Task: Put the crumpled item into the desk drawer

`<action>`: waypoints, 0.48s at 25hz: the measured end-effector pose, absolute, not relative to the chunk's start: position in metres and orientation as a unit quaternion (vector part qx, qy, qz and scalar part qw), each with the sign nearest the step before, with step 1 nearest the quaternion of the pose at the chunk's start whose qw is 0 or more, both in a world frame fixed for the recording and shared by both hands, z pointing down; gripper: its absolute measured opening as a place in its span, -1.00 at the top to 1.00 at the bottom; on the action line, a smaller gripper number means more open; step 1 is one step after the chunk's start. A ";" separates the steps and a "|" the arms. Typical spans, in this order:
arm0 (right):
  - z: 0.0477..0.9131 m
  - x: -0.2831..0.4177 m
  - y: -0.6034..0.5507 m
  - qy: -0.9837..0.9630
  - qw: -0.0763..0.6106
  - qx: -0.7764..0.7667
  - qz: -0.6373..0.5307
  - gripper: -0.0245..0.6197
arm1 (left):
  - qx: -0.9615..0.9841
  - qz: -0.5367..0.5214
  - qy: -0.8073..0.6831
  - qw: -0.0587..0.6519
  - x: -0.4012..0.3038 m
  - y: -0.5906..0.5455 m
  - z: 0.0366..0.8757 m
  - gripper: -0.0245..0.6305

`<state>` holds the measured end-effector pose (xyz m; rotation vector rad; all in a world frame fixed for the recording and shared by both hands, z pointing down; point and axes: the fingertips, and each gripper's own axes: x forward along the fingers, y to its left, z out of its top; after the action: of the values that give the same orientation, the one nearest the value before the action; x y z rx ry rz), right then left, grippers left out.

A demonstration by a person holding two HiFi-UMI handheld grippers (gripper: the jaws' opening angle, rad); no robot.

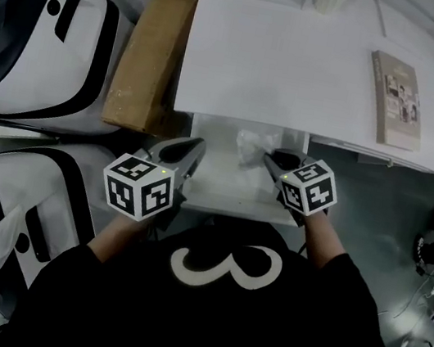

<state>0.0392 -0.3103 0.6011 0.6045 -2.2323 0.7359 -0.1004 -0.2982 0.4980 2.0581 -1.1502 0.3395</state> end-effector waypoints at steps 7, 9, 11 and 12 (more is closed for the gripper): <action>0.659 0.032 -0.312 -0.838 0.389 0.217 0.314 0.79 | 0.790 0.139 -0.456 0.386 -0.105 -0.297 0.512 0.90; 0.672 0.031 -0.311 -0.832 0.396 0.212 0.326 0.79 | 0.787 0.139 -0.457 0.390 -0.104 -0.297 0.516 0.90; 0.684 0.030 -0.311 -0.826 0.403 0.208 0.334 0.79 | 0.784 0.139 -0.459 0.393 -0.104 -0.298 0.520 0.90; 0.690 0.030 -0.311 -0.824 0.408 0.206 0.336 0.78 | 0.783 0.140 -0.462 0.393 -0.104 -0.298 0.522 0.90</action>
<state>0.0300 -0.3110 0.6895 0.5180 -2.0763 0.8461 -0.1041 -0.2983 0.5219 1.9865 -1.1723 0.3553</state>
